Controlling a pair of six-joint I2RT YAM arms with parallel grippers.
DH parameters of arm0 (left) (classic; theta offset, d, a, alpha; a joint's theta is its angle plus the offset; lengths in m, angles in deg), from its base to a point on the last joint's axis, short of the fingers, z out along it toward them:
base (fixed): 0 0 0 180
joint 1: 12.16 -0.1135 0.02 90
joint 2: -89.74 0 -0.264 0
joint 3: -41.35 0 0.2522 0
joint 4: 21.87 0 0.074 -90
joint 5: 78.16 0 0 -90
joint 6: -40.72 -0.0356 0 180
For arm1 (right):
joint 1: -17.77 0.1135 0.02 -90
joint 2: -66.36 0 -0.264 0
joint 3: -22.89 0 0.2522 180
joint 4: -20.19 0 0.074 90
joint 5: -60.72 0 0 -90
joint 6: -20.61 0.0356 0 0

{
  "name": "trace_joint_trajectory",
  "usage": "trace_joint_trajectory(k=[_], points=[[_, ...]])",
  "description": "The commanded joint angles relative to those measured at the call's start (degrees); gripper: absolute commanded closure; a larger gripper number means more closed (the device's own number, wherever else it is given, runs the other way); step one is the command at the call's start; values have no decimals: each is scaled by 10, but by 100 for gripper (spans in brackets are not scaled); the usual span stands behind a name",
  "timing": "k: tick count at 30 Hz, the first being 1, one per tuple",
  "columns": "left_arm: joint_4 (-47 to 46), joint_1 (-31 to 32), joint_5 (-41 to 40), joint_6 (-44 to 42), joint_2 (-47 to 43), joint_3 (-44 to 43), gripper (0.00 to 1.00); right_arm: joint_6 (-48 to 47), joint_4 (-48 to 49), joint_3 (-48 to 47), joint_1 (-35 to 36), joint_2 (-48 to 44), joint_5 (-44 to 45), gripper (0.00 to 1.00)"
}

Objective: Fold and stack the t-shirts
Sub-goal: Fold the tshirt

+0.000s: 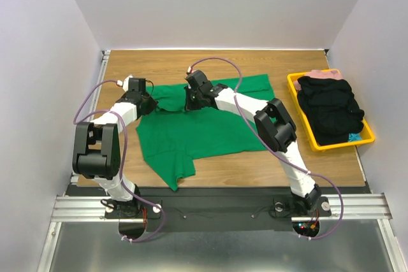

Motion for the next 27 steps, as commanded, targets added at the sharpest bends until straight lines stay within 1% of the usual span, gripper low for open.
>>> trace_joint_trajectory(k=[1,9,14,21,23,25,27], points=[[-2,15,-3,5,-32,23,100,5,6,13,5,-45,-14,100],[27,22,-36,14,-45,43,100,8,-19,31,5,-58,-11,99],[48,22,-60,13,-54,47,100,-14,-42,33,5,-63,9,98],[58,27,-75,-7,-74,47,100,-23,-51,42,5,-74,12,94],[63,31,-80,-9,-79,48,100,-24,-54,48,5,-74,14,92],[65,39,-81,-11,-90,53,87,-24,-56,50,5,-78,16,91],[68,42,-86,-12,-102,62,78,-26,-60,55,5,-83,16,83]])
